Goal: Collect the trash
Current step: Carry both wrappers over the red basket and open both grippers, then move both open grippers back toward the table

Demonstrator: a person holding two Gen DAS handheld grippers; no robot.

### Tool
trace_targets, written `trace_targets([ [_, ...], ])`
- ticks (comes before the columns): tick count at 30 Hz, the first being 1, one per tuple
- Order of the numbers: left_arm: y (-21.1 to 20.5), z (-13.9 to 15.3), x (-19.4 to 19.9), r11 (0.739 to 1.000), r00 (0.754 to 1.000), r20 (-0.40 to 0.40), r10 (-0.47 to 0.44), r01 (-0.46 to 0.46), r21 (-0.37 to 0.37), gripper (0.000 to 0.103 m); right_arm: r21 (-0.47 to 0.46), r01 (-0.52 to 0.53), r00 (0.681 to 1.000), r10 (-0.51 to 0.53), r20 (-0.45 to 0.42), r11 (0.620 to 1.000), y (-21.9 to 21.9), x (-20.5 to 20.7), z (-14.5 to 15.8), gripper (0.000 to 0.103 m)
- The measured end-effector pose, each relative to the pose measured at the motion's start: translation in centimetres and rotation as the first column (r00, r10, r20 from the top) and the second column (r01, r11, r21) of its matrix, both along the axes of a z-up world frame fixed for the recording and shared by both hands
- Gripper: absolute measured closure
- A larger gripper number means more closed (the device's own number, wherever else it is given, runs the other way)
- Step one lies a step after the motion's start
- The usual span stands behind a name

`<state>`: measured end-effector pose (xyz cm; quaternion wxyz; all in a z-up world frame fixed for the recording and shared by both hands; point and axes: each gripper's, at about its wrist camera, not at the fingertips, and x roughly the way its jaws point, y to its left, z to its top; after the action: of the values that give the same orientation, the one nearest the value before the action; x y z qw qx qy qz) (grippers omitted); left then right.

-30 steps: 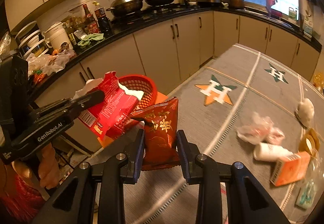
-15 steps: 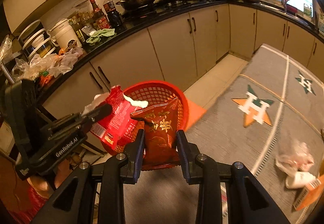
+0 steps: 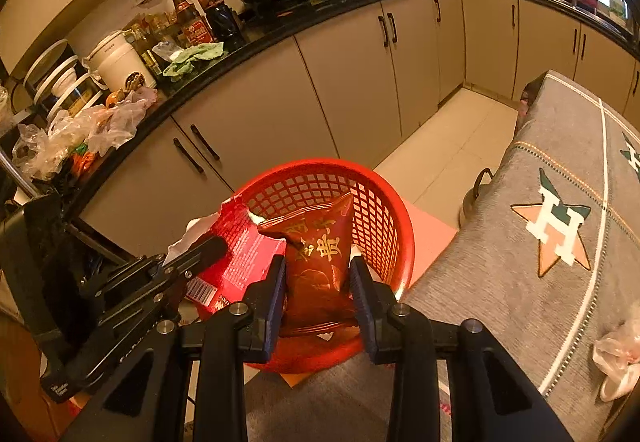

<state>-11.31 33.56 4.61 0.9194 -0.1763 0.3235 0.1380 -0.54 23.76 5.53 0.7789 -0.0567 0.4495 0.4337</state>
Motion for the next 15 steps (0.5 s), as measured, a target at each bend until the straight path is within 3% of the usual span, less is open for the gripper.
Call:
trace_targets([
  [4, 0.0, 0.0, -0.1, 1.0, 1.0, 0.002, 0.008, -0.008, 0.003, 0.092, 0.013, 0.014, 1.0, -0.014, -0.01, 1.0, -0.1, 0.4, 0.0, 0.058],
  [6, -0.1, 0.1, -0.2, 1.0, 1.0, 0.007, 0.012, -0.012, 0.005, 0.072, 0.021, 0.013, 1.0, -0.013, -0.002, 1.0, -0.3, 0.3, 0.3, 0.058],
  [7, -0.2, 0.2, -0.3, 1.0, 1.0, 0.012, 0.016, -0.016, 0.01, 0.069, 0.024, 0.012, 1.0, -0.012, 0.002, 1.0, -0.4, 0.2, 0.4, 0.058],
  [15, -2.2, 1.4, -0.2, 0.999, 0.999, 0.032, -0.022, 0.021, 0.032, 0.066, 0.055, 0.043, 0.999, -0.044, 0.012, 0.998, -3.9, -1.1, 1.4, 0.057],
])
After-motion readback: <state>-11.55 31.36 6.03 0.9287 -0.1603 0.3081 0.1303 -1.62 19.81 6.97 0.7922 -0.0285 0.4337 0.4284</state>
